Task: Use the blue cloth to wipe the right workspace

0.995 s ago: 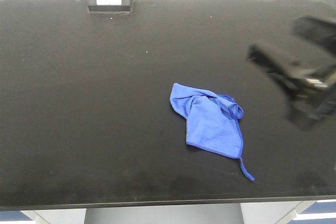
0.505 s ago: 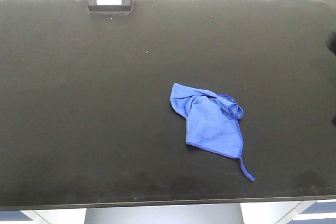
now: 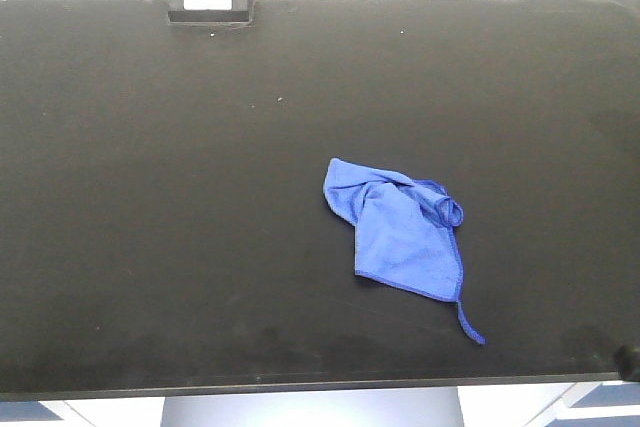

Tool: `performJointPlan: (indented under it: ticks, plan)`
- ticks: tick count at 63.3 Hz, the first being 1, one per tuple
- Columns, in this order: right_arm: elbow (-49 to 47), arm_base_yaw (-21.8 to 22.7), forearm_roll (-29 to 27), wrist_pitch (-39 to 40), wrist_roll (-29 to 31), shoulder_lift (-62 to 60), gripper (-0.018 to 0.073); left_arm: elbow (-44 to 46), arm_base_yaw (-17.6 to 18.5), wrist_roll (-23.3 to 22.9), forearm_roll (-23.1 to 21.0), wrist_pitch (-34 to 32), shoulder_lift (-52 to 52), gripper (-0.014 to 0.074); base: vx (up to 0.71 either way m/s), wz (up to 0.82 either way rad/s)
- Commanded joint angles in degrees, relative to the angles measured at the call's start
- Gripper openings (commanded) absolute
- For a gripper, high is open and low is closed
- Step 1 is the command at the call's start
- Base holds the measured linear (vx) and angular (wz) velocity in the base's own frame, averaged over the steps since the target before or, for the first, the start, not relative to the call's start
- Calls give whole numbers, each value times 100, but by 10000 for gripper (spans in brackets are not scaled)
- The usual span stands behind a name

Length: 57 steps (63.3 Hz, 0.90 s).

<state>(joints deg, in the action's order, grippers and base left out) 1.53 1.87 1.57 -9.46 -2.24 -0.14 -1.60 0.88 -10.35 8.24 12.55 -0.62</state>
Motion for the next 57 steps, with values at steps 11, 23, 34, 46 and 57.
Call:
performJointPlan:
  ticks: [11, 23, 34, 46, 57]
  plan:
    - [135, 27, 18, -131, 28, -46, -8, -174, -27, -49, 5, -423, -93, -6, 0, 1]
    - [135, 35, 12, -166, 28, -38, -8, -174, -27, -49, 5, -415, -93, -6, 0, 0]
    - [135, 35, 12, -166, 28, -38, -8, -174, -27, -49, 5, -415, -93, -6, 0, 0]
    - [135, 35, 12, -166, 28, -38, -8, -174, -27, -49, 5, -415, -93, -6, 0, 0]
    - [135, 35, 12, -166, 28, -38, -8, -174, -27, -49, 5, -415, -93, -6, 0, 0]
